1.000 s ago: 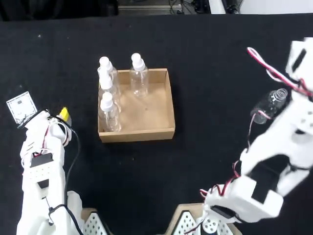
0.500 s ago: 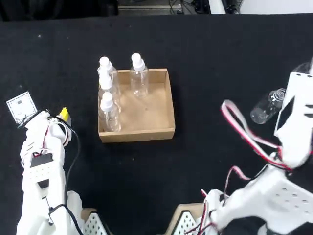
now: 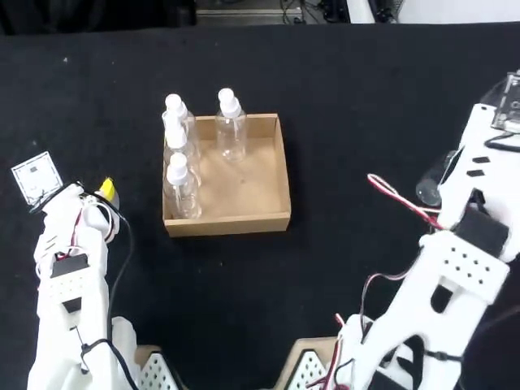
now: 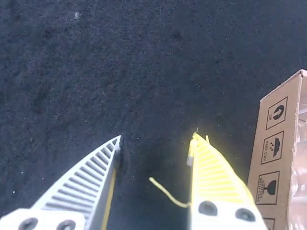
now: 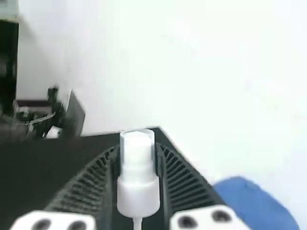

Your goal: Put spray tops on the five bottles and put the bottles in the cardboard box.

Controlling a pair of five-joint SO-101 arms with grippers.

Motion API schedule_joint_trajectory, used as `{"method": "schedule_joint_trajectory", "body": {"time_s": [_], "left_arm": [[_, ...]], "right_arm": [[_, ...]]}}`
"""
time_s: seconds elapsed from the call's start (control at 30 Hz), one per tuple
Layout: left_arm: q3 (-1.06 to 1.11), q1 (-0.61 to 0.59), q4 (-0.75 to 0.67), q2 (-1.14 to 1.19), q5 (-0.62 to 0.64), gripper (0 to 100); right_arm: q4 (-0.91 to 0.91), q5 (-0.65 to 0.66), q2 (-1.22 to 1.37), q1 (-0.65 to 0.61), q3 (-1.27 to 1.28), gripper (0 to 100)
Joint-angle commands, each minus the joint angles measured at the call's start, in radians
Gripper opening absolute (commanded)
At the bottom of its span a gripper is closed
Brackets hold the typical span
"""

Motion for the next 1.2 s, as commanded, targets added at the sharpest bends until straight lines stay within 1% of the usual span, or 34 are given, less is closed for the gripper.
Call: {"method": "schedule_joint_trajectory", "body": {"time_s": [0.0, 0.17, 0.3, 0.37, 0.43, 0.83, 1.0, 1.17], "left_arm": [[-0.016, 0.013, -0.02, -0.009, -0.006, 20], [-0.016, 0.013, -0.02, -0.009, -0.006, 20], [-0.016, 0.013, -0.02, -0.009, -0.006, 20], [-0.016, 0.015, -0.02, -0.009, -0.006, 20], [-0.016, 0.015, -0.02, -0.009, -0.006, 20], [-0.015, 0.024, -0.02, -0.009, -0.006, 20], [-0.016, 0.024, -0.02, -0.009, -0.006, 20], [-0.016, 0.024, -0.02, -0.009, -0.006, 20]], "right_arm": [[-0.087, 0.003, 0.045, 0.021, -0.024, 1.1], [-0.094, 0.002, 0.2, 0.015, -0.17, 1.1], [-0.092, -0.115, 0.348, 0.023, -0.288, 1.1], [-0.087, -0.167, 0.381, 0.041, -0.332, 1.1], [-0.087, -0.187, 0.387, 0.044, -0.351, 1.1], [-0.087, -0.184, 0.366, 0.025, -0.392, 1.1], [-0.087, -0.091, 0.364, 0.023, -0.389, 1.1], [-0.089, -0.084, 0.369, 0.023, -0.36, 1.1]]}}
